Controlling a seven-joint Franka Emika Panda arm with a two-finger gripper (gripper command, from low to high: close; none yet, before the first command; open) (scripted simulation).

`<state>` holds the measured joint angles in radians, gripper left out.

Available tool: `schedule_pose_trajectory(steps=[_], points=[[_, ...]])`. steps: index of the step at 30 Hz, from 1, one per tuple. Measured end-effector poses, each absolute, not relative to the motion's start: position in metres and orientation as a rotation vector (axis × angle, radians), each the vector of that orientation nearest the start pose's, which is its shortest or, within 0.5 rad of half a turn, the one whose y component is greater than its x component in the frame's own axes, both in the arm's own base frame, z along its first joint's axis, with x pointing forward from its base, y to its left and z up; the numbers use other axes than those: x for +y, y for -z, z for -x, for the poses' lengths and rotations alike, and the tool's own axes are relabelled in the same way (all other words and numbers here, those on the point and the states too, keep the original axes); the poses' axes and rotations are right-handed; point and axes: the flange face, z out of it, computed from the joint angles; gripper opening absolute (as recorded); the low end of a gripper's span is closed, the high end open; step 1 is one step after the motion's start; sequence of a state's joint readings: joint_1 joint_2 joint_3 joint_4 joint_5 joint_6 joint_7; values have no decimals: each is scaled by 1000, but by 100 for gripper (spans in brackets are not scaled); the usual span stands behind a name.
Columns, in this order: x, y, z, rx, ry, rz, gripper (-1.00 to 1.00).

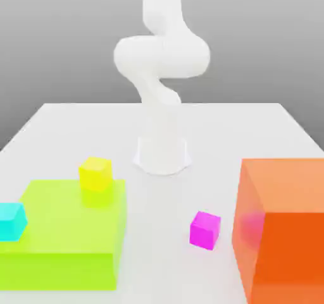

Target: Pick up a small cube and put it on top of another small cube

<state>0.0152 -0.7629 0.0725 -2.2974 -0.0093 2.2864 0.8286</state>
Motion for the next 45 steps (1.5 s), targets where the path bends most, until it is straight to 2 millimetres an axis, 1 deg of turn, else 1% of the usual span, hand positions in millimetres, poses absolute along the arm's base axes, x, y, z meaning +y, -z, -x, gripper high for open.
schedule_pose_trajectory(steps=[3, 6, 9, 11, 14, 18, 20, 23, 24, 25, 26, 30, 31, 34, 39, 40, 45], points=[[104, -653, -381, 935, 933, 2636, 0], [163, -602, -395, 891, 876, 2751, 0], [221, -548, -396, 830, 820, 2857, 0], [257, -510, -390, 779, 784, 2921, 0], [306, -455, -371, 693, 725, 3006, 0], [353, -378, -336, 611, 621, 3086, 0], [371, -343, -313, 570, 559, 3115, 0], [401, -297, -262, 469, 451, 3144, 0], [400, -282, -255, 488, 403, 3141, 0], [387, -268, -266, 581, 349, 3126, 0], [378, -255, -268, 647, 292, 3109, 0], [342, -209, -271, 918, 65, 3008, 0], [337, -201, -270, 961, 32, 2991, 0], [335, -181, -270, 1001, 2, 2968, 0], [334, -143, -269, 1006, -2, 2969, 0], [333, -135, -268, 1005, -1, 2973, -100], [333, -135, -268, 1004, -2, 2970, -100]])
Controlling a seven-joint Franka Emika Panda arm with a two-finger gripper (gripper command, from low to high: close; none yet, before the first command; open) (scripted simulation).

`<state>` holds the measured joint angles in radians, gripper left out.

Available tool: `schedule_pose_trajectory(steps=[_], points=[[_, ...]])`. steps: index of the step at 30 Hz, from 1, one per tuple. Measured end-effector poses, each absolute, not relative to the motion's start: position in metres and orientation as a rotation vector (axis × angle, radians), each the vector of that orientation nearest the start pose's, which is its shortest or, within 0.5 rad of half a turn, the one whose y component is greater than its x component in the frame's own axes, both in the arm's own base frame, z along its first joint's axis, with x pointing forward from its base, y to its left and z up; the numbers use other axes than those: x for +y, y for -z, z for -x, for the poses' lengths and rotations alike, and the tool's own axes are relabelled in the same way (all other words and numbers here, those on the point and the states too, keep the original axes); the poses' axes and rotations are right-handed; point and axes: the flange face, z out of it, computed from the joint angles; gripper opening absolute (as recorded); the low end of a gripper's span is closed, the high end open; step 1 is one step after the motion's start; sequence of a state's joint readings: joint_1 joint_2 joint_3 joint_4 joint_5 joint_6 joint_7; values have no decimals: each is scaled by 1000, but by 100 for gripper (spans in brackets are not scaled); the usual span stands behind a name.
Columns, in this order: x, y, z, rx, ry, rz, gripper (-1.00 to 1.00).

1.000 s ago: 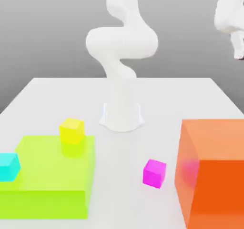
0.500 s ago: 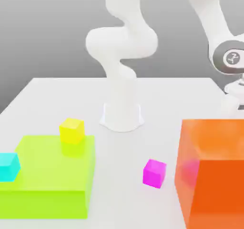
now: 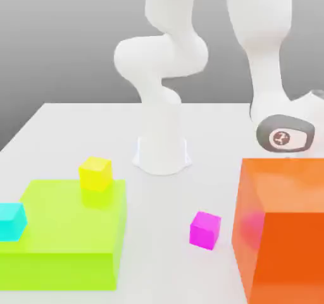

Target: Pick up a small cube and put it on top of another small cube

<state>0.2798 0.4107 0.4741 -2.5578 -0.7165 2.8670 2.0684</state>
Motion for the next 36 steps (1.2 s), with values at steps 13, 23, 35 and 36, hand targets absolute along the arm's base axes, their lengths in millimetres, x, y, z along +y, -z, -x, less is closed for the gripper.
schedule_pose_trajectory(steps=[13, 23, 35, 36], points=[[337, -205, -273, 937, 30, 3008, -100], [349, -248, -272, 561, -34, 3347, -100], [280, -337, -320, 523, -454, 3376, -100], [267, -345, -330, 581, -454, 3348, -100]])
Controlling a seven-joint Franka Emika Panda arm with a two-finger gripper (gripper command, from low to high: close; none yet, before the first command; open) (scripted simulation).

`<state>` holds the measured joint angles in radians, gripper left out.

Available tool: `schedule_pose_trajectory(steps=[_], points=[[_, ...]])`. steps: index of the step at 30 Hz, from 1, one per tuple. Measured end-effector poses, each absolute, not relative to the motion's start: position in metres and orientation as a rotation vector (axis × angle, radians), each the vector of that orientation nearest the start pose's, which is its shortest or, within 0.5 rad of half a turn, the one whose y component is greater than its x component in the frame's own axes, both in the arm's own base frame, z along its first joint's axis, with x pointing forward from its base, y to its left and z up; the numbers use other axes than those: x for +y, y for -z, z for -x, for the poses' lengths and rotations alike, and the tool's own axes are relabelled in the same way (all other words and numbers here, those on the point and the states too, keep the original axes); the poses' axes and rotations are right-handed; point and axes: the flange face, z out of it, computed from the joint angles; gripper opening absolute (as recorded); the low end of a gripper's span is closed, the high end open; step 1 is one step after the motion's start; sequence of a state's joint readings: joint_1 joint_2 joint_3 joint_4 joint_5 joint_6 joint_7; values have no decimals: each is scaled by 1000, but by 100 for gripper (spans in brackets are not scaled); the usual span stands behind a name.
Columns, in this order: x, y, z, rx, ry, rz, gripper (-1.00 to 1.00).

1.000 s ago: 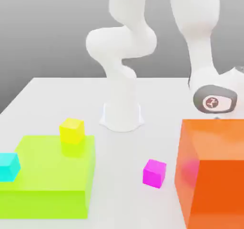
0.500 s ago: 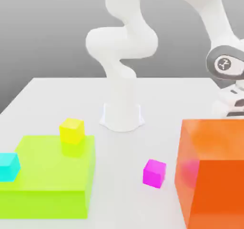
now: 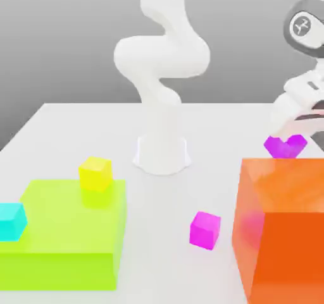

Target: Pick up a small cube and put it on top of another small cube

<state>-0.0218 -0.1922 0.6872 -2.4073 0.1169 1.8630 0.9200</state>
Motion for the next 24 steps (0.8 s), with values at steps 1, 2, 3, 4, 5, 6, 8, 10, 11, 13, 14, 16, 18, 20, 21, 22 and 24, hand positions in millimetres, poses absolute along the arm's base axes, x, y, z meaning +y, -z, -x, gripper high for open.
schedule_pose_trajectory(steps=[1, 2, 3, 4, 5, 6, 8, 10, 11, 13, 14, 16, 18, 20, 21, 22, 24], points=[[252, -350, -341, 664, -435, 3319, -100], [235, -354, -351, 763, -408, 3287, -100], [222, -356, -358, 869, -387, 3258, -100], [210, -357, -362, 978, -367, 3226, -100], [199, -357, -365, 1089, -349, 3192, -100], [187, -357, -368, 1200, -331, 3154, -100], [166, -357, -372, 1417, -295, 3065, -100], [144, -357, -375, 1627, -260, 2959, -100], [134, -357, -376, 1729, -243, 2901, -100], [112, -357, -376, 1925, -210, 2772, -100], [102, -357, -376, 2019, -194, 2702, -100], [81, -357, -375, 2199, -162, 2552, -100], [61, -357, -373, 2365, -131, 2389, -100], [41, -357, -370, 2518, -102, 2214, -100], [31, -357, -368, 2589, -89, 2123, -100], [21, -357, -366, 2657, -75, 2030, -100], [2, -357, -360, 2780, -51, 1836, -100]])
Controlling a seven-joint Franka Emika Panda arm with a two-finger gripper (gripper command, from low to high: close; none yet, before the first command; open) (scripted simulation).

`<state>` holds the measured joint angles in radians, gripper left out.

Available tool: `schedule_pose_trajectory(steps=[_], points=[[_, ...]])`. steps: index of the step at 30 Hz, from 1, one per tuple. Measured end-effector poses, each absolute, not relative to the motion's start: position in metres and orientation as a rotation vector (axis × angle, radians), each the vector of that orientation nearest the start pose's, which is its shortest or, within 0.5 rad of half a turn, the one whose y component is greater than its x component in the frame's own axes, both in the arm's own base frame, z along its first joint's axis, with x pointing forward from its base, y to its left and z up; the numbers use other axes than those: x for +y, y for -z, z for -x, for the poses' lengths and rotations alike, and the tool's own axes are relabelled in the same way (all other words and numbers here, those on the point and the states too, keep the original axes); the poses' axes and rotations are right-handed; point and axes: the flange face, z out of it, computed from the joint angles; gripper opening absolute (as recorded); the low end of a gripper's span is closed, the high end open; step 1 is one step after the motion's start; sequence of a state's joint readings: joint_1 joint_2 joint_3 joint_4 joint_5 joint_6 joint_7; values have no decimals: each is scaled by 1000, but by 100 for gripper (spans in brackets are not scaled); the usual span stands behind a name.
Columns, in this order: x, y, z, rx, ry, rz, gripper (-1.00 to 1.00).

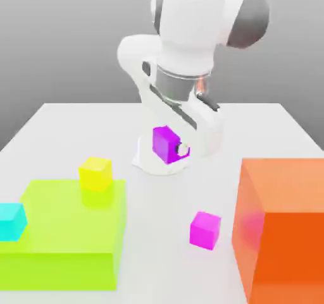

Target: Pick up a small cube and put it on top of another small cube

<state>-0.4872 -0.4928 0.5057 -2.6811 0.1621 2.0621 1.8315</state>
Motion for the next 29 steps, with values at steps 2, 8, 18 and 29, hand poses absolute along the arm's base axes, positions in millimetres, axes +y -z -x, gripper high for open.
schedule_pose_trajectory(steps=[2, 8, 18, 29], points=[[-16, -357, -354, 2888, -28, 1635, -100], [-67, -356, -330, 3116, 27, 999, -100], [-135, -351, -277, 3178, 60, -94, -100], [-152, -295, -256, 3116, 3, -390, 100]])
